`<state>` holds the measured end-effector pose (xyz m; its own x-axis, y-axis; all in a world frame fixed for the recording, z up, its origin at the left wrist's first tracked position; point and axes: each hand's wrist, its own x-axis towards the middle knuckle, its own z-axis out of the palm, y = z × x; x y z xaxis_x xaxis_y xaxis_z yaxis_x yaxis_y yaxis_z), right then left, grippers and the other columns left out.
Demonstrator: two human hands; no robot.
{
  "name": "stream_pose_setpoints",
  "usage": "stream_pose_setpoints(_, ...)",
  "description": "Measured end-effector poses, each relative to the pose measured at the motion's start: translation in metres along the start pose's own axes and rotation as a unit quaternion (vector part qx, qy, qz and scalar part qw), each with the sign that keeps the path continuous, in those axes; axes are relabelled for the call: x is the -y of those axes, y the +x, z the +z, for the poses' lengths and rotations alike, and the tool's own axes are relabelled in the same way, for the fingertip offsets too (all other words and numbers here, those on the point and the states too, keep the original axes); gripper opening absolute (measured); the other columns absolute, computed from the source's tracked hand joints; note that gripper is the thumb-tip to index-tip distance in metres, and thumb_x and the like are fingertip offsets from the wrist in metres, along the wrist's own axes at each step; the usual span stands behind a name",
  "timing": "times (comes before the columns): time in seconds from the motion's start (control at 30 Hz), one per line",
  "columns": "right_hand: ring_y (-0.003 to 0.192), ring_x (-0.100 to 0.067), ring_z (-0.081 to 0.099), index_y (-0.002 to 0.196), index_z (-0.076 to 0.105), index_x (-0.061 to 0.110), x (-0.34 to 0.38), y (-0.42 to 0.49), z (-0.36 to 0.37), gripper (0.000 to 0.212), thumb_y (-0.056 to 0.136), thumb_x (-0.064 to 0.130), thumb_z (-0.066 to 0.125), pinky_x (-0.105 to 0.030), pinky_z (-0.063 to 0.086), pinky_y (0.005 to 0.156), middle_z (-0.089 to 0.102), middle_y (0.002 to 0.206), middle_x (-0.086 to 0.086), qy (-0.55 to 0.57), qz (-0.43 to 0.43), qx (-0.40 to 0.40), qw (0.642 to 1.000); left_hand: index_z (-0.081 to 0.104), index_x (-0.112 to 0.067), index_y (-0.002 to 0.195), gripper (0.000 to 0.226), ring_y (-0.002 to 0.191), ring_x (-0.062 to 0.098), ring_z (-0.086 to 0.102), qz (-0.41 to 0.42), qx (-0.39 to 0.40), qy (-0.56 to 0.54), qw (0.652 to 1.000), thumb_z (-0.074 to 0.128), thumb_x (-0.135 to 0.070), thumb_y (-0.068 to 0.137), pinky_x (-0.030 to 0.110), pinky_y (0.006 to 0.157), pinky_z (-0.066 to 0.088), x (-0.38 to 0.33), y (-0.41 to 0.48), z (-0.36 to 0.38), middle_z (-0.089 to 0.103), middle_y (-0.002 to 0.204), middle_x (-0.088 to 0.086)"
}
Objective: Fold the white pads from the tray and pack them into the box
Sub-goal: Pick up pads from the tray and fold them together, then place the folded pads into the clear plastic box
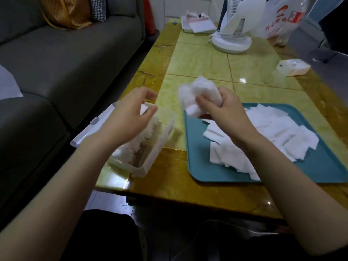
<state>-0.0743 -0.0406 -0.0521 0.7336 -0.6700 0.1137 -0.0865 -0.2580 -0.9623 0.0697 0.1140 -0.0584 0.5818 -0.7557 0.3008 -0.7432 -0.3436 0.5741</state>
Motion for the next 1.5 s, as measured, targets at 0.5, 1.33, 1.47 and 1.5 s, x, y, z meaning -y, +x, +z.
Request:
stream_pose_setpoints(0.5,0.103,-0.025,0.062,0.119,0.051,0.001,-0.017,0.068,0.095,0.036,0.090,0.021,0.058,-0.033,0.055,0.082,0.060,0.117,-0.015,0.051,0.123,0.072,0.988,0.056,-0.020,0.126,0.043,0.119,0.023,0.041,0.089,0.165,0.328,0.926,0.031,-0.042,0.099,0.035,0.096,0.028,0.044,0.035,0.008,0.052,0.129,0.004)
stream_pose_setpoints(1.33,0.097,-0.035,0.055,0.111,0.047,0.003,-0.023,0.065,0.115,0.030,0.084,0.011,0.056,-0.031,0.027,0.063,0.059,0.107,-0.018,-0.451,-0.139,0.194,0.860,0.055,-0.037,0.128,0.048,0.117,0.021,0.035,0.069,0.230,0.314,0.919,0.025,-0.058,0.096,0.038,0.097,0.026,0.043,0.025,-0.011,0.047,0.114,0.002)
stream_pose_setpoints(1.47,0.098,-0.033,0.055,0.117,0.047,0.005,-0.027,0.071,0.111,0.030,0.087,0.009,0.051,-0.026,0.028,0.063,0.061,0.111,-0.018,-0.365,-0.097,0.197,0.905,0.051,-0.034,0.132,0.048,0.120,0.022,0.037,0.026,0.237,0.256,0.937,0.034,-0.058,0.094,0.037,0.093,0.032,0.045,0.023,-0.015,0.045,0.123,0.003)
stream_pose_setpoints(1.5,0.098,-0.033,0.056,0.119,0.046,0.005,-0.027,0.072,0.110,0.031,0.088,0.008,0.050,-0.026,0.032,0.066,0.061,0.111,-0.019,-0.356,-0.089,0.200,0.909,0.052,-0.032,0.132,0.048,0.119,0.022,0.040,0.009,0.238,0.225,0.945,0.038,-0.057,0.093,0.035,0.090,0.035,0.045,0.022,-0.015,0.045,0.126,0.003)
